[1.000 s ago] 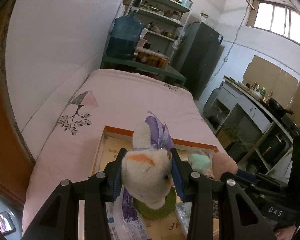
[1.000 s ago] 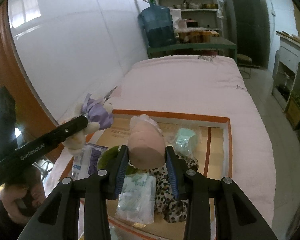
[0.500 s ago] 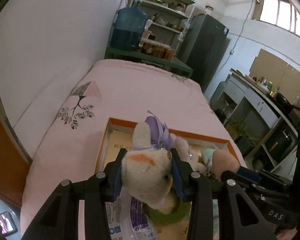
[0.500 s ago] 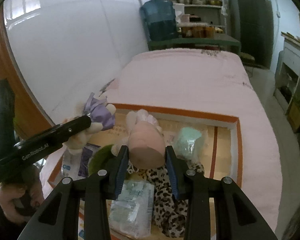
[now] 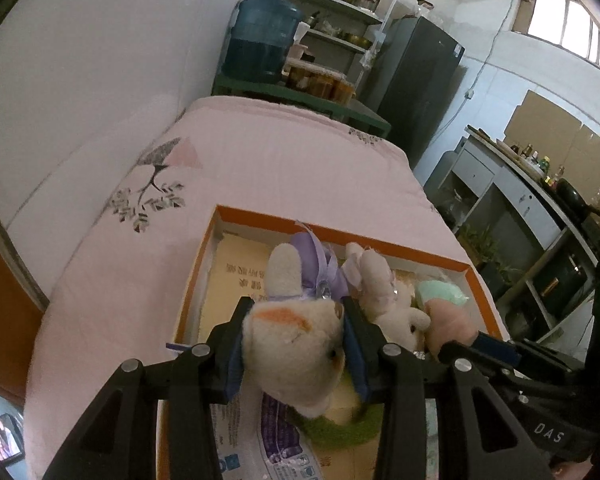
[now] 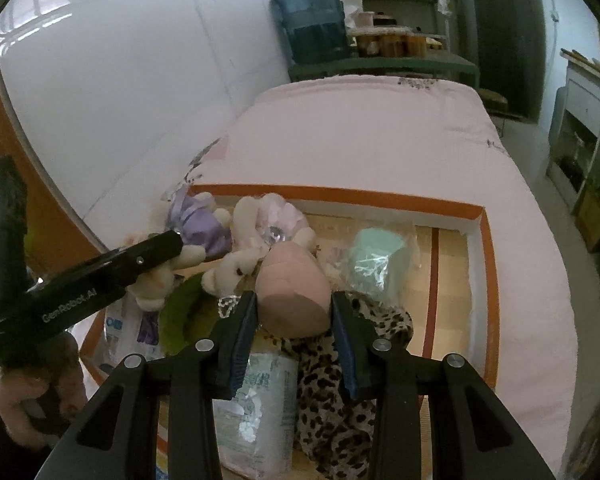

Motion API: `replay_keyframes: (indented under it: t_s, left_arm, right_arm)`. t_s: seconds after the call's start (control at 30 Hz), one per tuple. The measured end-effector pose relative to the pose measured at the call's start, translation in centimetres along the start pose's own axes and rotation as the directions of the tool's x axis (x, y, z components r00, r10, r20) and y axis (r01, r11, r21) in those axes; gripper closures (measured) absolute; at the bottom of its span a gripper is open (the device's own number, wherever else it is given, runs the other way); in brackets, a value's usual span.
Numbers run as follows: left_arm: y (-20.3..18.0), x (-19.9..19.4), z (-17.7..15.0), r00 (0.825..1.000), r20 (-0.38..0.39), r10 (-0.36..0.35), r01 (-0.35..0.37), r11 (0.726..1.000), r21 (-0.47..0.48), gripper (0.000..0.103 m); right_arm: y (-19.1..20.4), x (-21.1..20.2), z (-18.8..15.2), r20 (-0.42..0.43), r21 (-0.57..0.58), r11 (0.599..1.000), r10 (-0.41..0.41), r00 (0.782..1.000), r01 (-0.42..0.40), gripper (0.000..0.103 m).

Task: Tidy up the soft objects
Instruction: 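Open the left tool to drop the cat while the right tool releases the ball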

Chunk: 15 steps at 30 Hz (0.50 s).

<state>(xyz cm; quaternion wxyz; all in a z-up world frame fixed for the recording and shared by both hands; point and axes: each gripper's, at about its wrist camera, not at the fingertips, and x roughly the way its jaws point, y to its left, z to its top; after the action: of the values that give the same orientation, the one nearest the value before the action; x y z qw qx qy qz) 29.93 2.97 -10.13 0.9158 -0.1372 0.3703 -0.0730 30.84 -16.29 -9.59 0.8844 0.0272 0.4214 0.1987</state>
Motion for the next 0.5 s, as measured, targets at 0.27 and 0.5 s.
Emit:
replay_keyframes:
  t_s: [0.27, 0.5]
  left_arm:
    - [0.14, 0.73, -0.31, 0.999, -0.035, -0.028, 0.027, 1.0, -0.014, 0.058]
    - [0.29, 0.89, -0.21, 0.999, -0.033, -0.042, 0.041, 0.999, -0.02, 0.055]
  right_arm:
    - [0.15, -0.1, -0.32, -0.004, -0.006, 1.0, -0.006, 1.0, 0.006, 0.062]
    - [0.35, -0.07, -0.57, -0.007, -0.004, 1.0, -0.011, 1.0, 0.011, 0.056]
